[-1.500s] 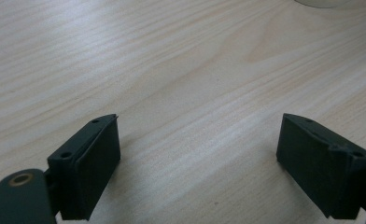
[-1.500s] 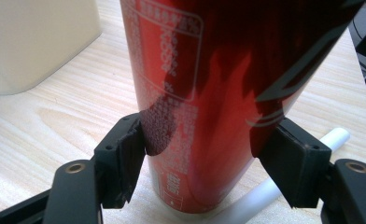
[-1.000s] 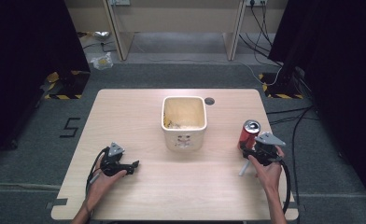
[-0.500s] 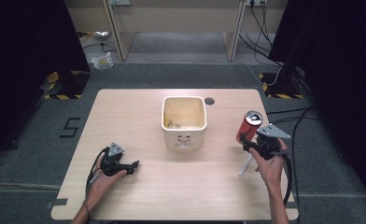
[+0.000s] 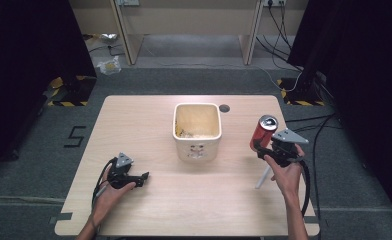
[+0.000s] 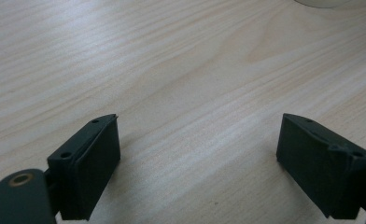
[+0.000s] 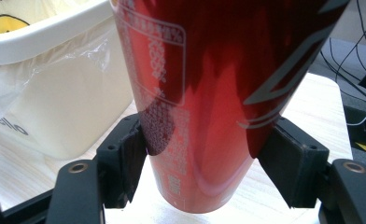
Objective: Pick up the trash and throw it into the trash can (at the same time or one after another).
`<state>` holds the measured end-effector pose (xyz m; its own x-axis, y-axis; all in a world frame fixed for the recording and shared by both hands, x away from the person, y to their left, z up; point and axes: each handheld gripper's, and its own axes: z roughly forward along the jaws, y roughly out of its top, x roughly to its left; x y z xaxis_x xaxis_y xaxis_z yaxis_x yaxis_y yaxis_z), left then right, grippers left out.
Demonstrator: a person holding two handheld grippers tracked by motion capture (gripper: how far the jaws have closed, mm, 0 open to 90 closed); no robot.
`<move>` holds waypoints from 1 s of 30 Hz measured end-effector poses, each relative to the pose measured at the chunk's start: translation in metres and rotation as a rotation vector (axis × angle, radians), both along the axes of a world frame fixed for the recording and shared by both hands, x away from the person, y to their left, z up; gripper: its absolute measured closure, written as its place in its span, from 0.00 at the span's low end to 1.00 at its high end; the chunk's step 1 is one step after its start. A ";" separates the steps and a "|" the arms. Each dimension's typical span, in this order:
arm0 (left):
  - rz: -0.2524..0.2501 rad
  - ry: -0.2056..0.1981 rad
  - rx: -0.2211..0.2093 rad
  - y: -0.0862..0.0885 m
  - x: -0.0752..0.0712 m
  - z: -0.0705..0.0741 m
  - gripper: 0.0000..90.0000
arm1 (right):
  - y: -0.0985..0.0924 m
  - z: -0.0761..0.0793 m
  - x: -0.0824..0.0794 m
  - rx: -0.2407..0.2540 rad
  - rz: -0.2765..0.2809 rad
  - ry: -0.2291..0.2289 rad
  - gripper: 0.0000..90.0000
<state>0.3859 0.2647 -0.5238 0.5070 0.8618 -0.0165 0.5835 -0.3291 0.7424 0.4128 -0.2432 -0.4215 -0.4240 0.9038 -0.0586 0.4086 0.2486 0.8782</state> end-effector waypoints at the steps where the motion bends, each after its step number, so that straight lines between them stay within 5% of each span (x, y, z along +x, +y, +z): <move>1: 0.000 0.000 0.000 0.000 0.000 0.000 0.14 | 0.000 0.000 0.000 -0.001 0.005 0.002 0.38; 30: 0.000 0.000 0.001 0.000 0.000 0.000 0.14 | 0.030 0.026 0.018 0.024 0.052 -0.003 0.38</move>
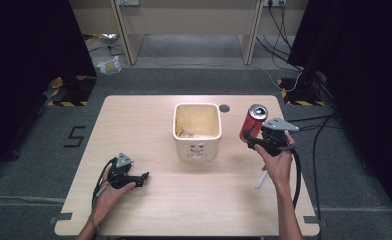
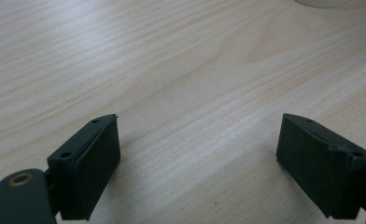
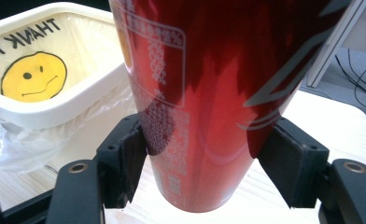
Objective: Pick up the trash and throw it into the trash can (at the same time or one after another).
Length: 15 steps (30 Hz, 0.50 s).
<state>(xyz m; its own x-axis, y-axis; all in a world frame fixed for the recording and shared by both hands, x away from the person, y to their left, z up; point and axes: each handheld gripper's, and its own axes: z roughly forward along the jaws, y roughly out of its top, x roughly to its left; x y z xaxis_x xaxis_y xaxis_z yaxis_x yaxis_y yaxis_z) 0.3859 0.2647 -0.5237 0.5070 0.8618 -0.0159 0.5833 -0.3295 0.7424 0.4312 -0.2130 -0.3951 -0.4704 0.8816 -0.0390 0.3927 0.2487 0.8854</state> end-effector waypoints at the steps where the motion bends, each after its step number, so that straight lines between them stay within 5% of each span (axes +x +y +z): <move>1: 0.000 0.000 0.000 0.000 0.000 0.000 0.14 | 0.001 0.000 0.001 -0.002 0.003 -0.001 0.38; 15: 0.000 0.000 0.000 0.000 0.000 0.000 0.14 | 0.010 0.010 0.009 -0.008 0.021 -0.004 0.38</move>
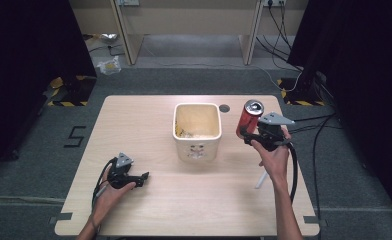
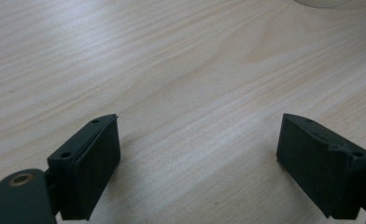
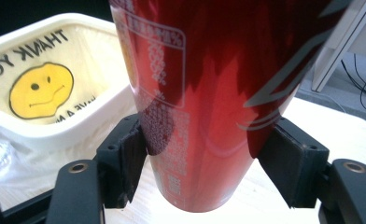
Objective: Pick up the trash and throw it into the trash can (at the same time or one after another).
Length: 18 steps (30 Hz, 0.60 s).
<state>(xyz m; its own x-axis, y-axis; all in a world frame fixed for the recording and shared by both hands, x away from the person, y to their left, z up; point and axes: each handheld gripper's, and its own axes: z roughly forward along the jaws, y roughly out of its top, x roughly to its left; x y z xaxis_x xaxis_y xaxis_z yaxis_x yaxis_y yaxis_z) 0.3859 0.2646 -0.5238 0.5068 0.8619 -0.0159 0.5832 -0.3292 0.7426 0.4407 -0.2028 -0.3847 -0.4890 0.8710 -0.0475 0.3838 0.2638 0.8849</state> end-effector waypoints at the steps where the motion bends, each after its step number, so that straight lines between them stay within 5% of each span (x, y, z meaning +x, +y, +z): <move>1: 0.000 0.000 0.000 0.000 0.000 0.000 0.14 | 0.001 0.002 0.001 0.002 0.002 -0.002 0.38; 18: 0.005 0.003 0.002 0.000 0.000 0.000 0.14 | 0.026 0.038 0.015 -0.007 0.044 -0.025 0.38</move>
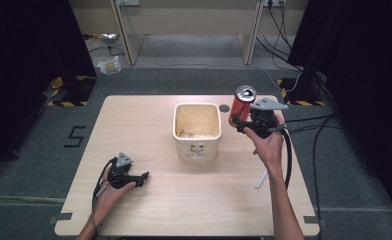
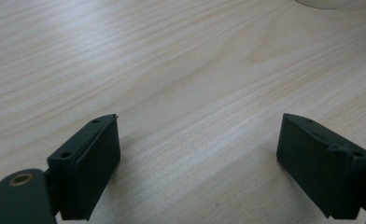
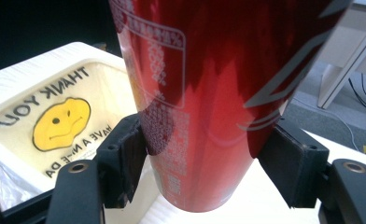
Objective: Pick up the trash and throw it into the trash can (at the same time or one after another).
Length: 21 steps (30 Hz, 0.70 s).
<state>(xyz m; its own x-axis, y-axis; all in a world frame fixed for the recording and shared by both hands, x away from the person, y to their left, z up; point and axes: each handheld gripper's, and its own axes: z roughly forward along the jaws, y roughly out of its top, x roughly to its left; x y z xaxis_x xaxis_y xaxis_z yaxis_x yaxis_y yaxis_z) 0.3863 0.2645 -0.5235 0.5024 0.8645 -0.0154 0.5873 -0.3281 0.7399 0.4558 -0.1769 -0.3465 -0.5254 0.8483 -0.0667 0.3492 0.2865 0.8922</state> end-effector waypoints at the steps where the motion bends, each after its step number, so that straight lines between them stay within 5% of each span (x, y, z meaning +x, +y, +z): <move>1: 0.000 0.001 0.002 0.000 0.000 0.000 0.14 | 0.002 0.002 0.001 -0.002 0.003 -0.002 0.38; 21: -0.001 -0.001 0.001 0.000 0.000 0.000 0.14 | 0.054 0.016 0.019 -0.020 0.113 0.020 0.38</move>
